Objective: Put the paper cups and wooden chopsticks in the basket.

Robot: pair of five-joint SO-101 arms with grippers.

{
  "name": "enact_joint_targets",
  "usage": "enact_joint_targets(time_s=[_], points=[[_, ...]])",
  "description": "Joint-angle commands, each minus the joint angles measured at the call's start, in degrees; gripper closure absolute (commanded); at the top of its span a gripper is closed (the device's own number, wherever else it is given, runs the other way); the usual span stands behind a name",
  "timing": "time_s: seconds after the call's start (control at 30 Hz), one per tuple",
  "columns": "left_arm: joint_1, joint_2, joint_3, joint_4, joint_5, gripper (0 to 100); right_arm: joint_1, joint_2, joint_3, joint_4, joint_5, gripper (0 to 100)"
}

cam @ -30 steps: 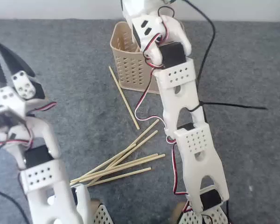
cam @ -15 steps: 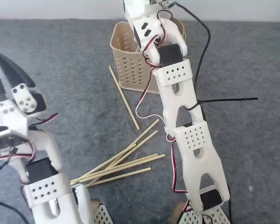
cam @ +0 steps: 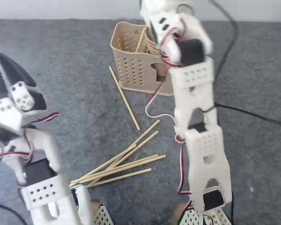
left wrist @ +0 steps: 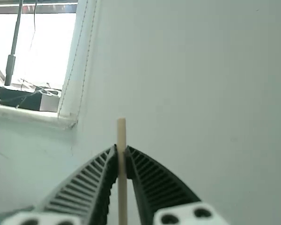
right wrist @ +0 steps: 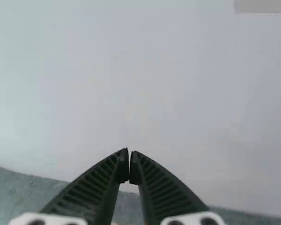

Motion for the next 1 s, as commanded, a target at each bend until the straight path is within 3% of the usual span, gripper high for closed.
enact_joint_targets(time_s=[0.0, 0.23, 0.33, 0.43, 0.57, 0.7, 0.97], points=[[0.1, 4.0, -12.9, 11.6, 4.0, 99, 0.5, -14.2, -1.7, 15.1, -0.7, 99.2], [4.6, 21.6, -34.2, 22.0, 5.7, 99, 2.5, -26.7, -1.5, 35.5, 2.7, 99.2], [9.6, 27.6, -41.8, 23.3, 5.5, 99, 5.9, -30.5, -0.6, 37.0, 3.1, 99.2], [14.8, 30.6, -45.1, 18.6, 4.1, 99, 11.4, -35.5, 7.3, 37.0, 3.1, 99.2], [23.6, 32.5, -45.4, 11.4, -4.7, 99, 15.5, -47.5, 27.7, 36.9, 5.5, 99.2], [30.0, 36.0, -45.4, 5.5, -8.3, 99, 17.7, -61.2, 47.4, 36.4, 8.1, 99.2], [33.6, 50.9, -47.3, -15.8, -8.5, 99, 21.9, -75.9, 71.2, 36.4, 9.1, 99.2]])
